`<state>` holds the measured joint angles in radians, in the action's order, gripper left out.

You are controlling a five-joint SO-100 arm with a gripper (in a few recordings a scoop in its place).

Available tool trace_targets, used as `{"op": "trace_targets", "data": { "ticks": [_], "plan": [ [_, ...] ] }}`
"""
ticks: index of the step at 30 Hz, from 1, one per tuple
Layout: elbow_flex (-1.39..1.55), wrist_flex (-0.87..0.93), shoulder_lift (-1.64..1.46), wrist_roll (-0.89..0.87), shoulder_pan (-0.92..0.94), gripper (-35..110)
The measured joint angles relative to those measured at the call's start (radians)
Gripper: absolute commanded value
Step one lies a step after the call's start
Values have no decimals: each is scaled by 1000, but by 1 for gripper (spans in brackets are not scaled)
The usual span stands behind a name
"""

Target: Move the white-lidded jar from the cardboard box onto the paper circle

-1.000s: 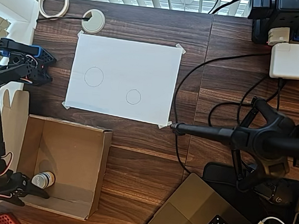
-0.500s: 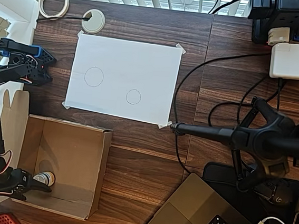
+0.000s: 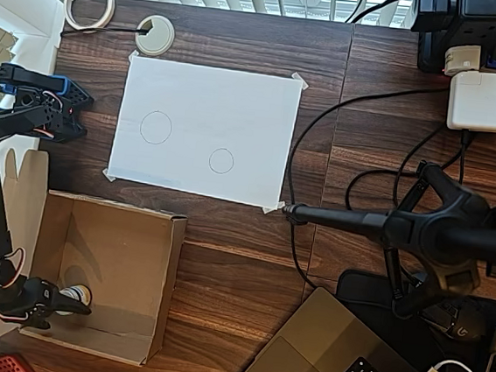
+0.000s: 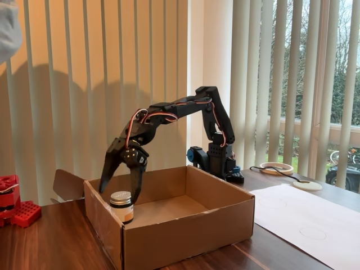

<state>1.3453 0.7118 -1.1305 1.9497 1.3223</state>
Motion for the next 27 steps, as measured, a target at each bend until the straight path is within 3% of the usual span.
{"op": "trace_targets", "data": {
  "ticks": [27],
  "plan": [
    [-46, 18, 103, 0, 34, 44]
  ]
}}
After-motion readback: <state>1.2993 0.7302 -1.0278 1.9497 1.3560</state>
